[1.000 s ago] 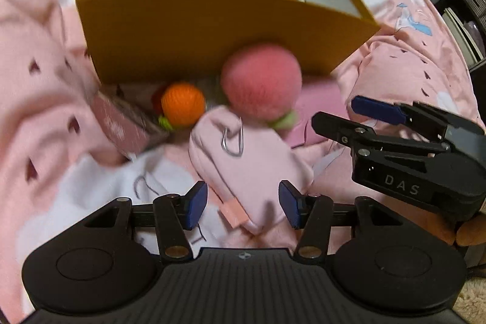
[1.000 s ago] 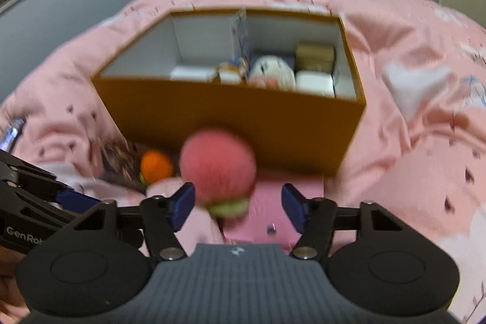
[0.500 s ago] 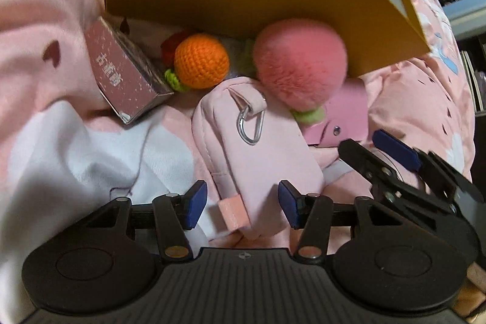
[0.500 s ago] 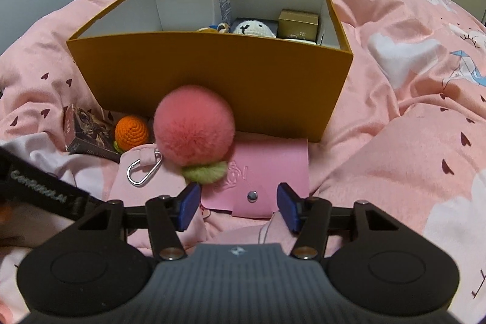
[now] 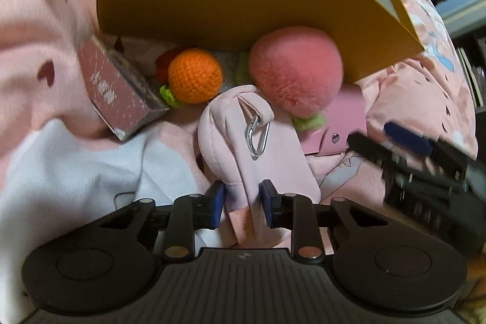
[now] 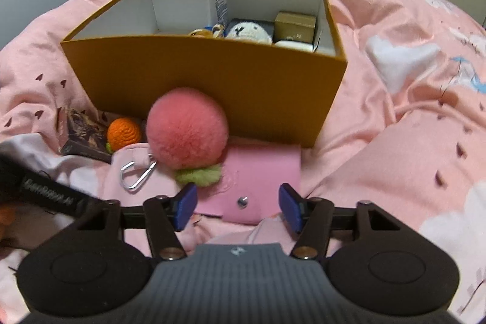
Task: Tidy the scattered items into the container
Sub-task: 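Grasp the light pink pouch with the left gripper while the right approaches the pink card wallet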
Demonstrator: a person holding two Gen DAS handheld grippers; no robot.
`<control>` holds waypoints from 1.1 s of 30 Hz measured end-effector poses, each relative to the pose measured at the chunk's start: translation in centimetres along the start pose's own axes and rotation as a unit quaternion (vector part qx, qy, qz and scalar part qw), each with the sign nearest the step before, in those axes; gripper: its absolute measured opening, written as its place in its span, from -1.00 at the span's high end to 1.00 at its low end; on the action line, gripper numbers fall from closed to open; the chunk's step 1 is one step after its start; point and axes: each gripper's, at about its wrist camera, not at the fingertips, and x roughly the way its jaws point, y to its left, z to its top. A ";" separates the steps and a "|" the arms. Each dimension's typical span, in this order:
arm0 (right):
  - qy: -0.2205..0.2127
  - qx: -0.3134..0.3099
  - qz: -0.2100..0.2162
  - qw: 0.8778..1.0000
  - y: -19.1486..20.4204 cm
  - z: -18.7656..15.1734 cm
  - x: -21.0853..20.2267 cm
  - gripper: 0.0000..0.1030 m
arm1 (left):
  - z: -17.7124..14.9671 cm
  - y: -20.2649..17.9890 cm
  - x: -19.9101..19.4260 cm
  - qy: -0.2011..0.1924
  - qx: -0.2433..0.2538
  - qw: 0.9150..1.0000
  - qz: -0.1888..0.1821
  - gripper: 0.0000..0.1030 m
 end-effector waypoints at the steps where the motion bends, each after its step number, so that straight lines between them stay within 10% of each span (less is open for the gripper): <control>1: -0.002 -0.004 -0.008 1.000 -0.1 0.3 0.0 -0.31 | -0.1 -0.3 -0.4 -0.005 0.012 1.000 0.005 0.46; 10: 0.060 0.031 0.005 0.998 -3.4 2.0 2.4 -0.33 | 0.0 -1.0 -4.4 -0.059 0.082 0.995 0.015 0.53; 24: 0.133 0.071 0.080 0.985 -5.0 2.6 9.0 -0.72 | 0.7 0.3 -7.0 -0.121 0.046 0.992 0.004 0.54; 33: 0.119 0.087 0.092 0.985 -4.9 2.1 6.7 -0.03 | 0.5 0.4 -6.8 -0.121 0.041 0.992 0.002 0.54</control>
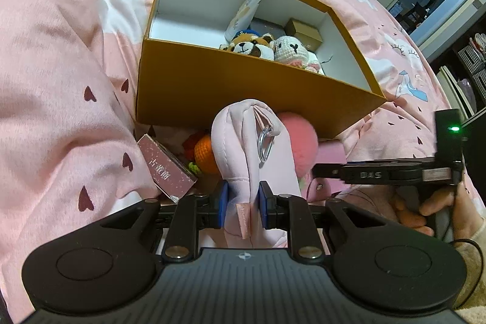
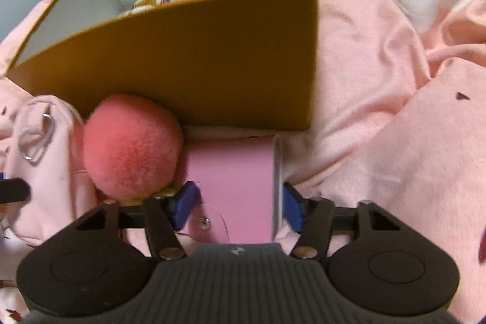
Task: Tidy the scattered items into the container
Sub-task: 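Grasp the light pink pouch with the left gripper while the right approaches the pink card wallet, then grasp the pink card wallet by its edge with the right gripper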
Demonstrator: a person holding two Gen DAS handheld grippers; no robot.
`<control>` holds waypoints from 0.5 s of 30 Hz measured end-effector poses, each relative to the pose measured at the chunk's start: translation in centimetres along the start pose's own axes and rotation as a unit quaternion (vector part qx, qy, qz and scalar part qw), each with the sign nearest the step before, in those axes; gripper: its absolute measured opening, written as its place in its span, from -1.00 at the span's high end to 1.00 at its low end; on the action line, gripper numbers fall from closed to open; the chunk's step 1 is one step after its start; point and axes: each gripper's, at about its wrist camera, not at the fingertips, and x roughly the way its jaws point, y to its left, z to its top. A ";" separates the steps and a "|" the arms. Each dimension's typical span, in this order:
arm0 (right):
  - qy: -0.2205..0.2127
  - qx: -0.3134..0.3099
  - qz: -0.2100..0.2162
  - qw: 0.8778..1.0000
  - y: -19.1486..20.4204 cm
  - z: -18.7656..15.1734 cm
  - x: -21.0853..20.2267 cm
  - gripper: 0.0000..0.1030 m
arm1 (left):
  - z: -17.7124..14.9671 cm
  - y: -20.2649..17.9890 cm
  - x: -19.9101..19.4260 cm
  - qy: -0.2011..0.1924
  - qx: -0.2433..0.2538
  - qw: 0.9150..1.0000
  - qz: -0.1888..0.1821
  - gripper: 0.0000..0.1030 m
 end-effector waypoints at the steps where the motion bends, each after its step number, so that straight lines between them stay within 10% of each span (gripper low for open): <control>1: -0.005 0.004 0.001 1.000 0.1 -0.1 -0.6 0.07 | 0.0 0.0 0.0 0.000 -0.001 1.000 0.000 0.54; 10: -0.042 -0.021 0.084 0.995 3.4 -1.1 -5.7 0.43 | -0.1 0.2 0.0 0.001 -0.006 1.000 0.002 0.54; 15: -0.055 -0.064 0.030 0.996 5.0 -1.4 -5.2 0.52 | -0.2 0.4 -0.2 -0.001 -0.008 1.000 0.001 0.54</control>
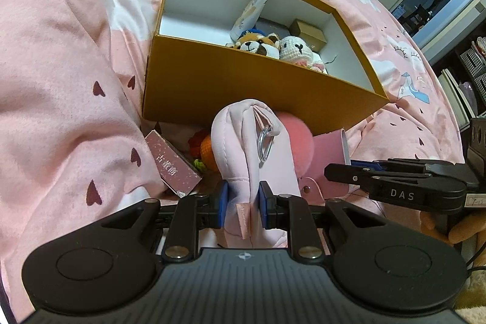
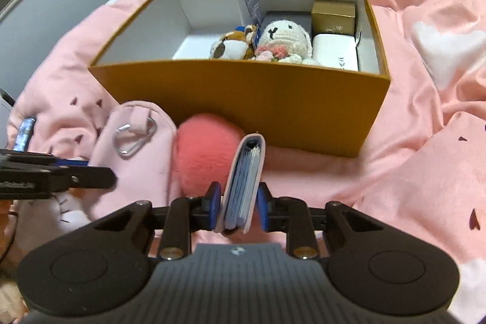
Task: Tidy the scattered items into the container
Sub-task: 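Grasp the pink card wallet by its edge with the right gripper, then carry the pink pouch and pink wallet up over the orange box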
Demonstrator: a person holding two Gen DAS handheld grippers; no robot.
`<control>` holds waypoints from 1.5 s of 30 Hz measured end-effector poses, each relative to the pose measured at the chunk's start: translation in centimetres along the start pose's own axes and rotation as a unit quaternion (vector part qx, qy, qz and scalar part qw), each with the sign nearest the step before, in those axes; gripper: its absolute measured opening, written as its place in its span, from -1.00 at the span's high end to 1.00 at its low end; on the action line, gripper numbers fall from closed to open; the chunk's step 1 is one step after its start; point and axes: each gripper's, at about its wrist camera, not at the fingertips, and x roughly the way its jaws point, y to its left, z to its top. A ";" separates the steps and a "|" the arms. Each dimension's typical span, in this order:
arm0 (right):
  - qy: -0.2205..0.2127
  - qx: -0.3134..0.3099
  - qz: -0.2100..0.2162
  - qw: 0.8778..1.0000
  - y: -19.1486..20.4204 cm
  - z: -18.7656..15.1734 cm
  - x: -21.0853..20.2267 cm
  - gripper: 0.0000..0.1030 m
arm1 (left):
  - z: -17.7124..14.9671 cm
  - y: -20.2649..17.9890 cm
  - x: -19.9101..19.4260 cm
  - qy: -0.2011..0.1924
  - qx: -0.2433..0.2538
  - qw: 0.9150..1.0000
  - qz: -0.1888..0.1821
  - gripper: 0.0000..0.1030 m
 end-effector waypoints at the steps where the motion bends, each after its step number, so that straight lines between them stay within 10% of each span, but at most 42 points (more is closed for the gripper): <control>1: -0.002 0.006 0.001 1.000 0.0 -0.1 0.0 0.56 | 0.0 0.0 0.0 -0.001 0.000 1.000 0.000 0.54; 31: -0.119 -0.066 0.009 0.991 1.5 3.6 -11.8 0.65 | 3.5 -4.4 -5.8 -0.089 0.064 0.993 -0.038 0.54; 45: -0.171 -0.093 -0.001 0.981 2.0 9.0 -13.1 0.65 | 11.7 -3.9 -7.9 -0.101 0.116 0.988 0.004 0.54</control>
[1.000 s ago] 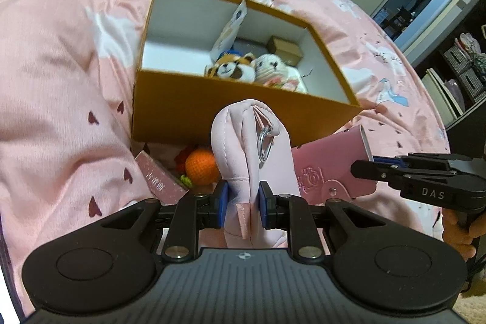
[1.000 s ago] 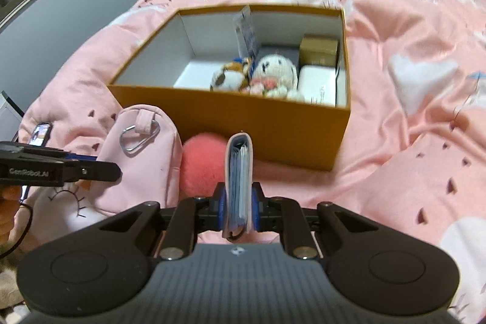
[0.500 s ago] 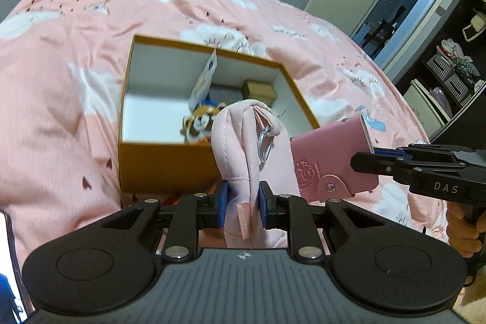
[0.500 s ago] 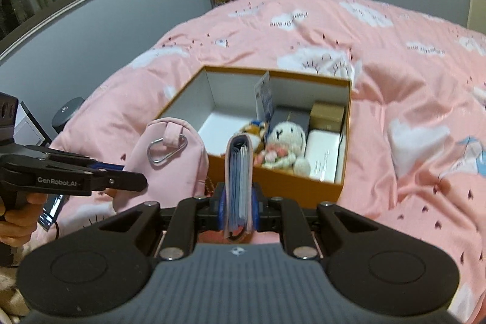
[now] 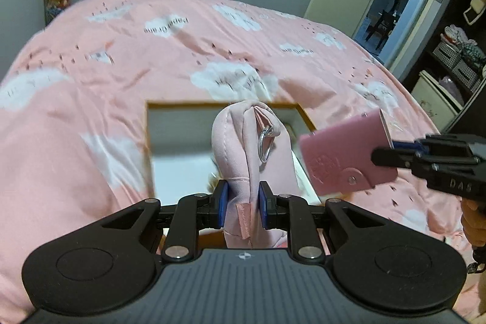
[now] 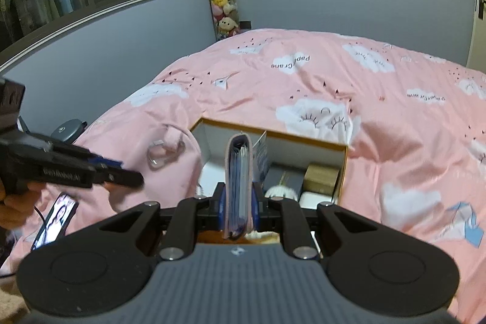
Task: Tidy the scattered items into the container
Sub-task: 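Carry the pink pouch and pink wallet up over the orange box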
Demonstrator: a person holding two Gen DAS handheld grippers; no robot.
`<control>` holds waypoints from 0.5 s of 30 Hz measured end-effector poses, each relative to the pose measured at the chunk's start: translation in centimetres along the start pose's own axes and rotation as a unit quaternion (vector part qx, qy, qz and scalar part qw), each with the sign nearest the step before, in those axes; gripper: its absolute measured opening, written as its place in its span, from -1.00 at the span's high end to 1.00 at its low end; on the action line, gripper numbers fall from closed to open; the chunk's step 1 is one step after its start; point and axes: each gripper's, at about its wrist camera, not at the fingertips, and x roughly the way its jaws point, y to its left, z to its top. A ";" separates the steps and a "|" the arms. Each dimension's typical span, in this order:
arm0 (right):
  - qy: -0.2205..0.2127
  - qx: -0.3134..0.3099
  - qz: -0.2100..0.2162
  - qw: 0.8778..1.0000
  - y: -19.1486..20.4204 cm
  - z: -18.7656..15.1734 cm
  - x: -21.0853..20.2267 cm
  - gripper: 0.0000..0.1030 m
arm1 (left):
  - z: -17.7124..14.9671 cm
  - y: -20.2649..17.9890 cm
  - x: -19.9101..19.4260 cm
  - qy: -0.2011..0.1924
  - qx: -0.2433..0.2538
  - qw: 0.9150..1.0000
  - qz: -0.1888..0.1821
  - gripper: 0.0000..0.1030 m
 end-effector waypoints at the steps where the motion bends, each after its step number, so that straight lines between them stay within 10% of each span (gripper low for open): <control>1: -0.001 -0.001 -0.001 1.000 -0.1 0.4 0.3 0.65 | 0.9 0.5 -0.1 -0.001 -0.001 1.000 0.005 0.54; 15: -0.013 0.006 0.012 1.000 -1.0 4.3 4.6 0.65 | 5.2 4.8 4.6 0.061 -0.023 0.998 0.018 0.54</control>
